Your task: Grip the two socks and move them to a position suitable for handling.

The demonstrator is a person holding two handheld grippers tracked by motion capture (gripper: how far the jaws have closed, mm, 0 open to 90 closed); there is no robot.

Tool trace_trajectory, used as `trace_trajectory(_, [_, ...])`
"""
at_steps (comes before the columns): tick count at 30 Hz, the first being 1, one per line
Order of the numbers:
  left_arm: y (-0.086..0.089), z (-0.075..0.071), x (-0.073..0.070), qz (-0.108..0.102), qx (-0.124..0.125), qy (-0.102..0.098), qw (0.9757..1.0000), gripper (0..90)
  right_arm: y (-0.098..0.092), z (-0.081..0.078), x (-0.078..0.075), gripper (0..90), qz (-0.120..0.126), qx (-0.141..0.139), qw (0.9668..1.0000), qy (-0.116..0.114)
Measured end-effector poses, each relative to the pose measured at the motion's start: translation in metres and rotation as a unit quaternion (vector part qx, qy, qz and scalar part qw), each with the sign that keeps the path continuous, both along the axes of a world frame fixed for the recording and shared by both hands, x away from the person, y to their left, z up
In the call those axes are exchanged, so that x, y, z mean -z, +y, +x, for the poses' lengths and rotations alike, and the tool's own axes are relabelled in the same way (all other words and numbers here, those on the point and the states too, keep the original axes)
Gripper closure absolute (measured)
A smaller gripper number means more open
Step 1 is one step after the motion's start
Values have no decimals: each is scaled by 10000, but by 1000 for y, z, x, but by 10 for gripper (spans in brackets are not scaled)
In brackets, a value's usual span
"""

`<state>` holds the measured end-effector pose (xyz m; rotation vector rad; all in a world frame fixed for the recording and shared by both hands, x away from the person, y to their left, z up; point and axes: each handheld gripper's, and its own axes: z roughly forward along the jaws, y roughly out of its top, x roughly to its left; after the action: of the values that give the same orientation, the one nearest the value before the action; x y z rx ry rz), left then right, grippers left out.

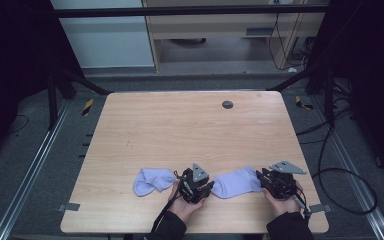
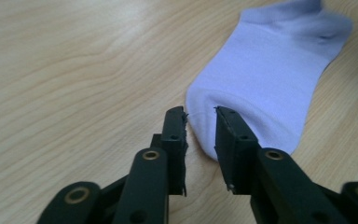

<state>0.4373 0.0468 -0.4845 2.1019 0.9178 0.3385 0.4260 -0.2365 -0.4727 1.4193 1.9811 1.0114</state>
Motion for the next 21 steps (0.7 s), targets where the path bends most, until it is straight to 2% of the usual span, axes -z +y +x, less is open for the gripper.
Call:
trace_trajectory(7, [23,2,-16,-118,-126,-99,9998,604,-4,0,-4,644,96,-57,9998,-142])
trace_trajectory(8, [33,3,-22,-137,-171,-162,9996,583,-2,-1,-6,631,171,-127,9996,-171])
trace_trajectory(13, [57,6,-38,-127,-323,-334,9988,532,4,-2,-11,593,189,-335,9990,-236])
trace_trajectory(20, [103,3,-50,-122,-647,-385,9971,489,20,-2,-19,576,265,-643,9973,-224])
trace_trajectory(21, [103,3,-50,-122,-647,-385,9971,484,23,-2,-21,574,290,-695,9969,-221])
